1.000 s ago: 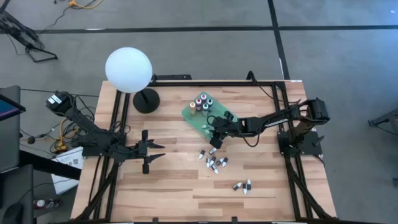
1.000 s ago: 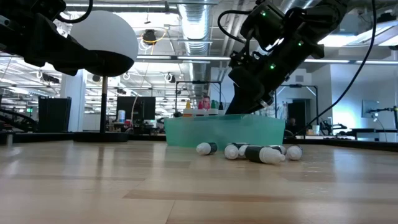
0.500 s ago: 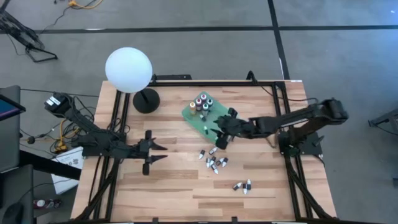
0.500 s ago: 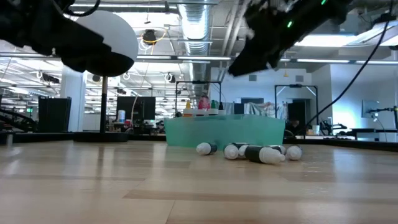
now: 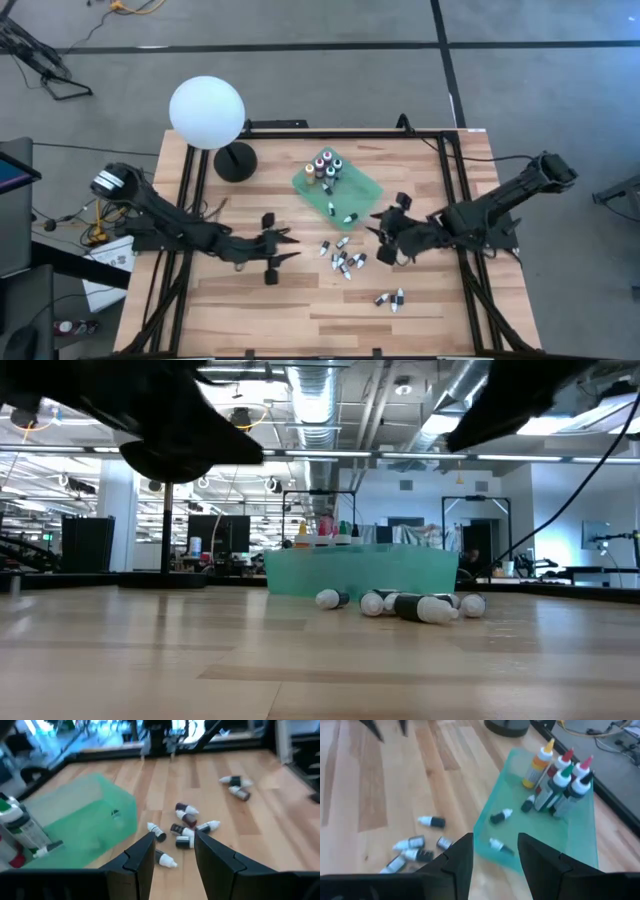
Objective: Pick & Place food coloring
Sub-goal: Put the small black food coloring bottle into the green bin
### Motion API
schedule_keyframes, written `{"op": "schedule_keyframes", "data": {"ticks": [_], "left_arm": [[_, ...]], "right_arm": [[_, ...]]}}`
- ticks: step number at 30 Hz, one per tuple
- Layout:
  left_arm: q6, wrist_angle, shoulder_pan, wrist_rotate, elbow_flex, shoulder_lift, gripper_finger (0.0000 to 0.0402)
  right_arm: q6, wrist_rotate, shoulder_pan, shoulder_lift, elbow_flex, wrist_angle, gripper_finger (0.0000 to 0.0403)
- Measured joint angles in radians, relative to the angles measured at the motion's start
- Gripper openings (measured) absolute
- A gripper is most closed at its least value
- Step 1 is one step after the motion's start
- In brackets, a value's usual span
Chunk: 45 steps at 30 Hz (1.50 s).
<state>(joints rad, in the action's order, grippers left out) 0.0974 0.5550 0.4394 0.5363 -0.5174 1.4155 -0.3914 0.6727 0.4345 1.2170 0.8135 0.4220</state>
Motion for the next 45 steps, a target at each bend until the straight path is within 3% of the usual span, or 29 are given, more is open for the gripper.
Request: {"op": "schedule_keyframes", "data": {"ticks": [10, 16, 21, 33, 45], "left_arm": [[0.057, -0.234, -0.088, -0.053, -0.268, 0.268, 0.0132], [0.135, -0.266, -0.150, -0.177, -0.337, 0.352, 0.0132], [0.175, -0.285, -0.184, -0.188, -0.350, 0.373, 0.0134], [0.195, -0.241, -0.214, -0.200, -0.352, 0.422, 0.0206], [0.190, -0.159, -0.220, -0.199, -0.351, 0.492, 0.0210]], "right_arm": [[-0.320, 0.096, 0.230, -0.003, 0.000, 0.192, 0.0141], [-0.458, 0.116, 0.333, -0.003, 0.000, 0.245, 0.0143], [-0.566, 0.131, 0.396, -0.003, 0.000, 0.286, 0.0143], [-0.588, 0.194, 0.453, -0.002, 0.000, 0.289, 0.0143], [-0.589, 0.194, 0.462, -0.002, 0.000, 0.281, 0.0143]]}}
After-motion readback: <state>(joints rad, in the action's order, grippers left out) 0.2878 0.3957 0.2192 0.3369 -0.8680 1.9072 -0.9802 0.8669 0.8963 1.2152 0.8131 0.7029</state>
